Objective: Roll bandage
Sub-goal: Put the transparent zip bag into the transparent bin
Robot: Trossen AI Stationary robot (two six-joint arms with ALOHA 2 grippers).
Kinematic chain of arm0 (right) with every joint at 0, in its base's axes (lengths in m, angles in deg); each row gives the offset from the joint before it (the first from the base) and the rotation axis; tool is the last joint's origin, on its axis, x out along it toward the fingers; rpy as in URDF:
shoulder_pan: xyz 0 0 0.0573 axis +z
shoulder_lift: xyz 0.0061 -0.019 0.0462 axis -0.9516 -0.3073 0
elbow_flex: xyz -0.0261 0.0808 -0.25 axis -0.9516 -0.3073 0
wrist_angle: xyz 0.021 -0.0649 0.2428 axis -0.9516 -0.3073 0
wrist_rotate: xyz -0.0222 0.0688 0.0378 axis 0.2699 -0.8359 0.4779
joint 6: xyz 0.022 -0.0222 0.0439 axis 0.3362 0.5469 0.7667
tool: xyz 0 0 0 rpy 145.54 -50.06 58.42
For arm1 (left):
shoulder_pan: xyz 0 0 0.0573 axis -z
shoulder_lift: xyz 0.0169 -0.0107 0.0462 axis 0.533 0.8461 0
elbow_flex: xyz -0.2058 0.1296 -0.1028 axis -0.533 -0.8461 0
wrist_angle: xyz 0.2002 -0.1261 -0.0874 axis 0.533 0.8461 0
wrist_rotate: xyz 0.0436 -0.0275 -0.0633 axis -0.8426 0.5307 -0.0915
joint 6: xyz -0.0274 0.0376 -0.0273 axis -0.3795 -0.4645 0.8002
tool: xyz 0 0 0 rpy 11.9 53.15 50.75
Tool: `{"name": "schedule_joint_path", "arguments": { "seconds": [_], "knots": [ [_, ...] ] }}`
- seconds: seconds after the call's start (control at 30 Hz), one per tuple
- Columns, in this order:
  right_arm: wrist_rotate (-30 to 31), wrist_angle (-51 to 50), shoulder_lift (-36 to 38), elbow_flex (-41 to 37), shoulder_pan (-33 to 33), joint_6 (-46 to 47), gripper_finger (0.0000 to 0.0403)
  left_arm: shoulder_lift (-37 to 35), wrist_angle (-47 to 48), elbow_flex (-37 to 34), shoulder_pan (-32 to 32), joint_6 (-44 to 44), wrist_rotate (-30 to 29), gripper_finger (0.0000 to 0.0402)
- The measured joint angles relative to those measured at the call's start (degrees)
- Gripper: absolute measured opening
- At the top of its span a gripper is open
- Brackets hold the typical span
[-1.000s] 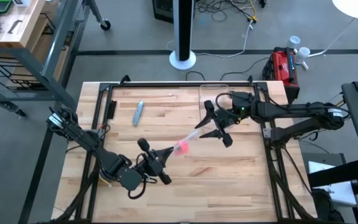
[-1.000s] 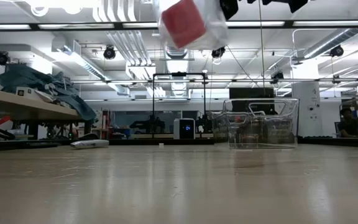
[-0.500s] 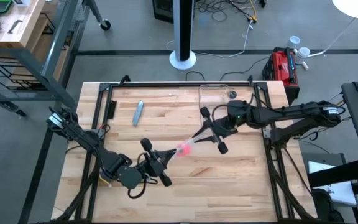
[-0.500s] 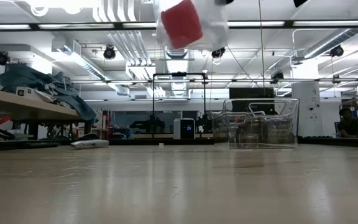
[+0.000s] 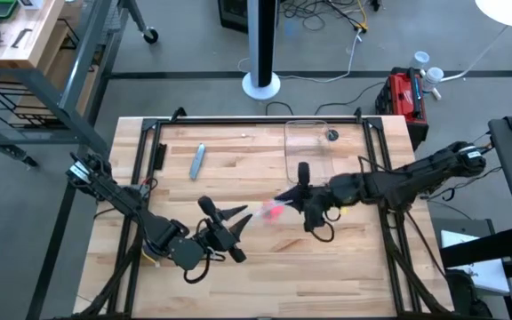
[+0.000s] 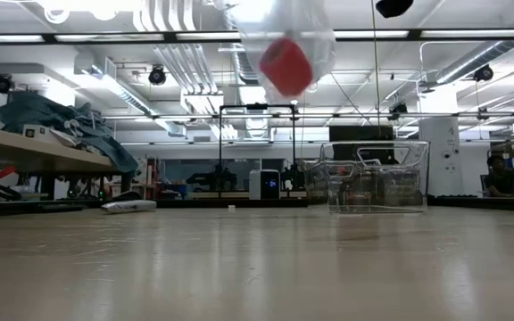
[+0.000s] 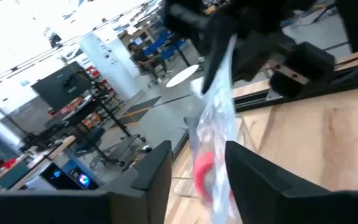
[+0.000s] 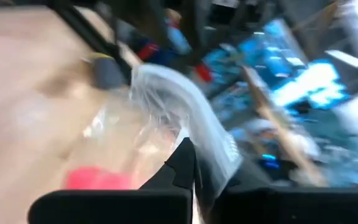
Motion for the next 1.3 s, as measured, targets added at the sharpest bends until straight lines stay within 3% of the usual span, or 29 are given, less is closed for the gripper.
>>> {"name": "schedule_joint_path", "arguments": {
  "seconds": [0.3, 0.57, 0.97, 1.3],
  "knots": [
    [12.82, 19.59, 0.00, -6.93, 5.40, -16.23, 0.0000, 0.00, 0.04, -0.05, 1.32, -0.16, -10.43, 0.0166],
    [22.44, 21.75, 0.04, -7.74, 7.35, -24.94, 0.0000, -0.01, -0.06, 1.09, 2.73, -2.15, -16.78, 0.0153],
    [27.63, 23.38, -2.15, -7.81, 7.33, -30.07, 0.0000, -0.02, -0.02, 1.14, 2.84, -4.62, -17.06, 0.0130],
    [31.39, 27.77, -5.46, -7.81, 6.99, -34.26, 0.0000, -0.02, -0.02, 1.14, 2.86, -4.66, -17.05, 0.0135]
  ]
}}
